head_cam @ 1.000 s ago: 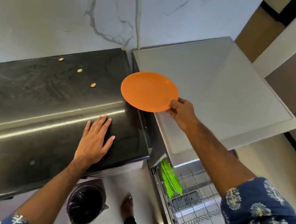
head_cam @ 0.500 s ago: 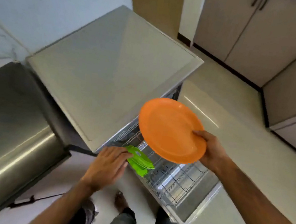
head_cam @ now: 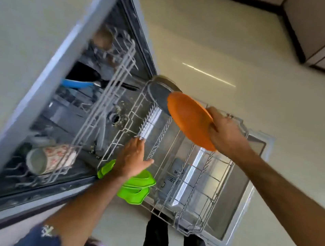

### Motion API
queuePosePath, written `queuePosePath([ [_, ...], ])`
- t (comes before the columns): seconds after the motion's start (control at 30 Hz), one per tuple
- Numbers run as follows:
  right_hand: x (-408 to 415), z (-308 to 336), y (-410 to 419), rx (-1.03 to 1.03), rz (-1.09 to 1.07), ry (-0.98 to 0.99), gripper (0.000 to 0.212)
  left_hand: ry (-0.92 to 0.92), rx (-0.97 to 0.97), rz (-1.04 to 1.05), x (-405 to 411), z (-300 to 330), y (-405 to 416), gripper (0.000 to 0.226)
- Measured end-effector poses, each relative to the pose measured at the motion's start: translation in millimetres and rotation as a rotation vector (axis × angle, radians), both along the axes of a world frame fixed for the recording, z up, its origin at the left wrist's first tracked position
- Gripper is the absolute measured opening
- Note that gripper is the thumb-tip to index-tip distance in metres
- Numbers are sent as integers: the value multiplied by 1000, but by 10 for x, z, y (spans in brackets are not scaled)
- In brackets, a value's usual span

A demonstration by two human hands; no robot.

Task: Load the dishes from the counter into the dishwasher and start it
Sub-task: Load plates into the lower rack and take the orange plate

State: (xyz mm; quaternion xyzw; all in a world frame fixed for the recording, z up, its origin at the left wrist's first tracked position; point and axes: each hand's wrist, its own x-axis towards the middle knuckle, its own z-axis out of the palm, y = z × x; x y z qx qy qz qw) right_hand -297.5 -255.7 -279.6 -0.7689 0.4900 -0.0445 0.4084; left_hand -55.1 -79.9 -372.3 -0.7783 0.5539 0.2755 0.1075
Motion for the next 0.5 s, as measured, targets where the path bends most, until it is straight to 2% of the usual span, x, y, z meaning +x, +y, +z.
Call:
queuePosePath([
  [0.13,522,-727,-84,-256,157,65,47,-80,43,92,223,-894,-323,123],
  [0.2,751,-1036,-180,-363,187,73,62,-139,27,130,286,-1216,-438,135],
  [0.23,865,-1181,-225,-398,190,77,58,-173,31,145,302,-1332,-480,138],
  [0.3,1073,-1424,-276,-437,210,90,37,-214,48,163,302,-1494,-520,141],
  [0.33,1167,-1522,-304,-440,228,92,34,-218,62,165,293,-1563,-528,141],
  [0.5,1544,-1755,-443,-397,311,89,38,-195,4,179,290,-1763,-486,137],
])
